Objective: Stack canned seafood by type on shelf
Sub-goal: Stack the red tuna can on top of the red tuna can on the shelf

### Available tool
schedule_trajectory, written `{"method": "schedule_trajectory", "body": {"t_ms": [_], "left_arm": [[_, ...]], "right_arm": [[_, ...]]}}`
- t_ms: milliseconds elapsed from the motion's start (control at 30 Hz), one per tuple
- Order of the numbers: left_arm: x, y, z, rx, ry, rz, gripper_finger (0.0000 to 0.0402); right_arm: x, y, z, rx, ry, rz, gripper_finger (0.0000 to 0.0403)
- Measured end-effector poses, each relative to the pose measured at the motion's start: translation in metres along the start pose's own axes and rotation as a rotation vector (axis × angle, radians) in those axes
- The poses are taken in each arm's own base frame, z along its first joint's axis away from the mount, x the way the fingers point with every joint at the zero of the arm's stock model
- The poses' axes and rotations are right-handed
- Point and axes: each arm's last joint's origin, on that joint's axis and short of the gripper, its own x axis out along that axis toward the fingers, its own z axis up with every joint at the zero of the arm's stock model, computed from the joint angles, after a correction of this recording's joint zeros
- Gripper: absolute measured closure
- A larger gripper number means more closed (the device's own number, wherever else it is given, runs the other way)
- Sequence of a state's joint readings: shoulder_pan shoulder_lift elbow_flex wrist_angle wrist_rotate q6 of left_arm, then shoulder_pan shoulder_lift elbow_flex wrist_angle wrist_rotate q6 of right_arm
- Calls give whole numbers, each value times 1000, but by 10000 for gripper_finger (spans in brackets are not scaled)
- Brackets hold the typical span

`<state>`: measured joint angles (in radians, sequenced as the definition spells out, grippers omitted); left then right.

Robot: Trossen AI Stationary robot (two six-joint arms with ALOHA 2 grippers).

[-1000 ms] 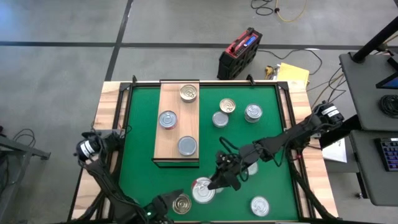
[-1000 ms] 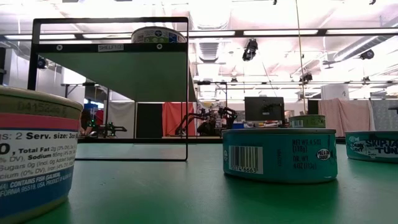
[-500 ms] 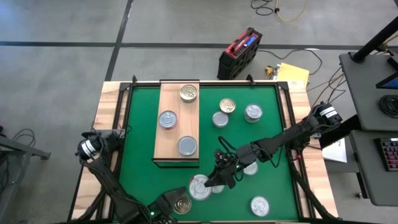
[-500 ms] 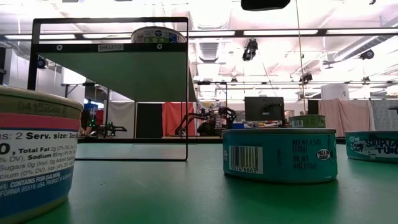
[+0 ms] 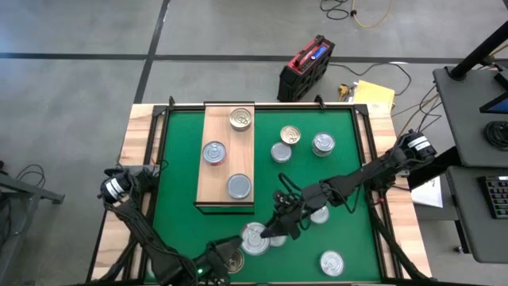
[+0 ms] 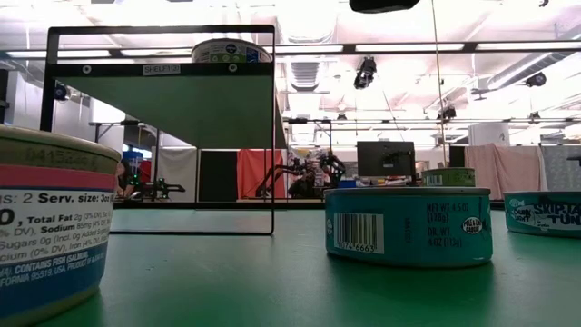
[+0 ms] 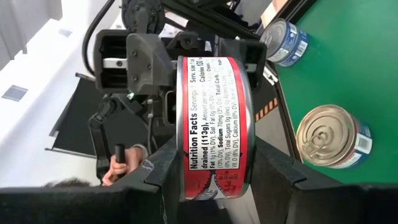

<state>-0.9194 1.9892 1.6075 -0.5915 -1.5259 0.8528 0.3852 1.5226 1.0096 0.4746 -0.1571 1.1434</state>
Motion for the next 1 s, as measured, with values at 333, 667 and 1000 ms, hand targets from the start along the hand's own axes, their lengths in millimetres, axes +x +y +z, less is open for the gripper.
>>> {"method": "schedule_trajectory", "body": {"t_ms": [333, 667, 1000], "left_arm": [[5, 7, 7, -32, -34, -27, 155], [16, 8, 6, 39, -11, -31, 156], [19, 9, 6, 27, -11, -34, 243]], "right_arm": [[0, -2, 4, 11, -12, -2, 263], [-1, -1, 5, 9, -19, 3, 263], [-1, -1, 4, 9, -14, 2, 258]]}}
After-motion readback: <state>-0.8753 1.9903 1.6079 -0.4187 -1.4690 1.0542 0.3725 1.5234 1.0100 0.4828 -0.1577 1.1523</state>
